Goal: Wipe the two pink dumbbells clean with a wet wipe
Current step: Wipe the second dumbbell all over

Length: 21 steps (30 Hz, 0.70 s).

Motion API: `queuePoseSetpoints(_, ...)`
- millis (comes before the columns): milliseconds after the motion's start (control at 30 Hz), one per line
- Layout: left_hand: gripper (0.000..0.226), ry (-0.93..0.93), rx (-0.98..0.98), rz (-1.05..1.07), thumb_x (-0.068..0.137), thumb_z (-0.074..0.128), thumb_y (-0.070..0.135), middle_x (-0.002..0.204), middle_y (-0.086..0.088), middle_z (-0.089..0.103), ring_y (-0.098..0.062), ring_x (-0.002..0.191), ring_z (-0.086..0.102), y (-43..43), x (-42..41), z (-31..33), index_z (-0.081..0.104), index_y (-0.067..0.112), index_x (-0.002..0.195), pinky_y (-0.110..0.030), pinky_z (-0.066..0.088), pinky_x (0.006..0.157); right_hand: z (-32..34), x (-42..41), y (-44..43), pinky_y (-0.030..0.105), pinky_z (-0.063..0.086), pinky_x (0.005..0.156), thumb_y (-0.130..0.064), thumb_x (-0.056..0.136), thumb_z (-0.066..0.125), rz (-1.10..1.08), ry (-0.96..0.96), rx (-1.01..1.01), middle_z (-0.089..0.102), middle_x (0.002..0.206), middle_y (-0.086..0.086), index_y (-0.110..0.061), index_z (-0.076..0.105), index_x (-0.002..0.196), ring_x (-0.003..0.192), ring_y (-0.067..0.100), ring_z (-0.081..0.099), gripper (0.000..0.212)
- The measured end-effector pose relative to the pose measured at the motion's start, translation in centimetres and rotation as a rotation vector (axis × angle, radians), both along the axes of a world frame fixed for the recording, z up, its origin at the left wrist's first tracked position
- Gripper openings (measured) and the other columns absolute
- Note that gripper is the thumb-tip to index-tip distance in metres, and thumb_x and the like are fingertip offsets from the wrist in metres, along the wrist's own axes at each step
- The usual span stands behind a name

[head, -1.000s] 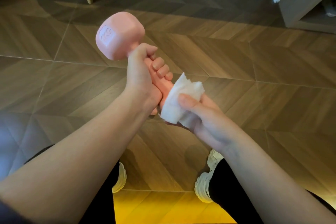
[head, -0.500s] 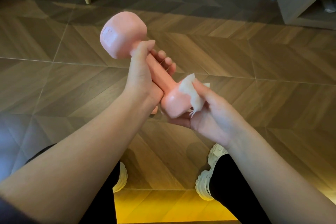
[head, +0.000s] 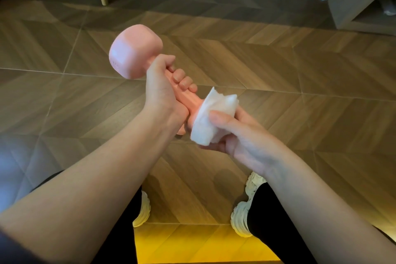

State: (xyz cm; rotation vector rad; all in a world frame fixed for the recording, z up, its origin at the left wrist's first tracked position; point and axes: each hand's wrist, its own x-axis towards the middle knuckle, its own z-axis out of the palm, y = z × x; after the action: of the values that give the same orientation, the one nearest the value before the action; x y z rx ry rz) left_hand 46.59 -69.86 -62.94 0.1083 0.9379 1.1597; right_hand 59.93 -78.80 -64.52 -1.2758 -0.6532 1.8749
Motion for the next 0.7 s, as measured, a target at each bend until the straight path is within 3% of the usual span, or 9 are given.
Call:
queuePoseSetpoints(133,0.031,-0.024,-0.01,0.011,0.09,0.05,0.017,0.048,0.007,0.027,-0.011,0.038,0.025,0.2,0.1,0.0,0.034,0.02,0.064,-0.022,0.032,0.041,0.2,0.1,0.2,0.049,0.055,0.087,-0.05,0.084,0.065,-0.025,0.002,-0.022,0.062,0.128,0.024,-0.012,0.05,0.137,0.121,0.05,0.055,0.067)
queuePoseSetpoints(233,0.031,-0.025,-0.025,0.003,0.09,0.051,0.018,0.047,0.007,0.028,-0.01,0.037,0.027,0.3,0.1,0.0,0.036,0.02,0.064,-0.021,0.032,0.04,0.5,0.9,0.4,0.049,0.055,0.09,-0.033,0.087,0.068,0.034,0.114,-0.03,0.056,0.135,0.026,-0.012,0.046,0.141,0.124,0.046,0.054,0.062)
queuePoseSetpoints(333,0.03,-0.016,-0.027,-0.002,0.09,0.052,0.018,0.048,0.007,0.028,-0.01,0.038,0.026,0.1,0.1,-0.1,0.035,0.02,0.064,-0.022,0.032,0.042,0.3,0.4,0.3,0.042,0.056,0.084,-0.028,0.08,0.071,0.015,0.054,-0.014,0.059,0.134,0.021,-0.017,0.047,0.139,0.122,0.039,0.059,0.065)
queuePoseSetpoints(500,0.031,-0.034,-0.029,-0.006,0.09,0.051,0.018,0.048,0.007,0.028,-0.01,0.038,0.026,0.1,0.4,0.1,0.034,0.02,0.065,-0.021,0.032,0.043,0.2,-0.5,0.4,0.031,0.055,0.068,-0.058,0.081,0.065,-0.048,-0.043,-0.048,0.063,0.126,0.023,-0.015,0.051,0.136,0.099,0.032,0.063,0.071)
queuePoseSetpoints(633,0.03,-0.037,-0.035,-0.005,0.089,0.052,0.018,0.048,0.007,0.029,-0.01,0.038,0.026,0.3,0.1,0.1,0.035,0.02,0.064,-0.021,0.032,0.042,0.2,0.5,0.4,0.034,0.055,0.071,-0.04,0.086,0.065,0.0,0.089,-0.019,0.063,0.12,0.019,-0.012,0.049,0.139,0.097,0.028,0.064,0.062)
queuePoseSetpoints(700,0.03,-0.02,-0.033,-0.004,0.089,0.052,0.018,0.049,0.007,0.028,-0.01,0.039,0.026,0.2,0.1,0.0,0.035,0.02,0.065,-0.022,0.031,0.043,-0.1,0.1,0.3,0.034,0.054,0.071,-0.038,0.082,0.068,-0.008,0.047,-0.01,0.064,0.123,0.017,-0.015,0.047,0.139,0.098,0.027,0.066,0.066)
